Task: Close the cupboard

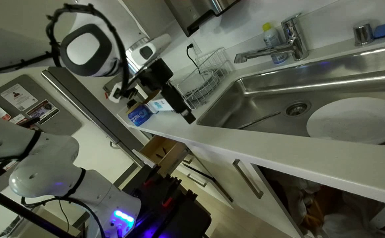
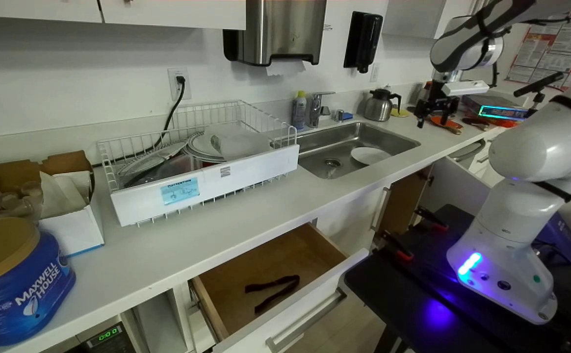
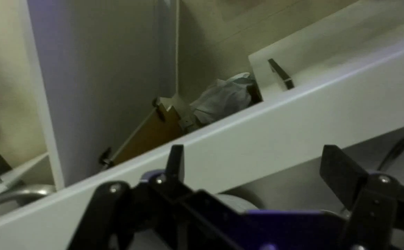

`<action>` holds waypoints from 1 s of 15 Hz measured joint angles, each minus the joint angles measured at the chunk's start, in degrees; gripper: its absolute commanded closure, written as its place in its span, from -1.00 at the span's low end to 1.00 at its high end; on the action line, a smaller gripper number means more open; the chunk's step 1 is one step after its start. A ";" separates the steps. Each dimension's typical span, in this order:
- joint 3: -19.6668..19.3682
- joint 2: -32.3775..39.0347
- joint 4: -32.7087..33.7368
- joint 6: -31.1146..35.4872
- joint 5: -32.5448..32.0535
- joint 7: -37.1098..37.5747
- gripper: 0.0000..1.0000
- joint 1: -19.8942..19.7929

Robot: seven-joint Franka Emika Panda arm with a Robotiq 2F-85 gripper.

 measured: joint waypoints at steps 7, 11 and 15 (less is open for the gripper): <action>-5.12 1.83 -5.76 7.60 -14.61 11.80 -1.00 -13.52; -4.84 2.14 -5.69 7.62 -13.84 12.62 -1.00 -13.51; -7.06 4.10 -3.42 7.53 -4.91 12.50 -1.00 -13.70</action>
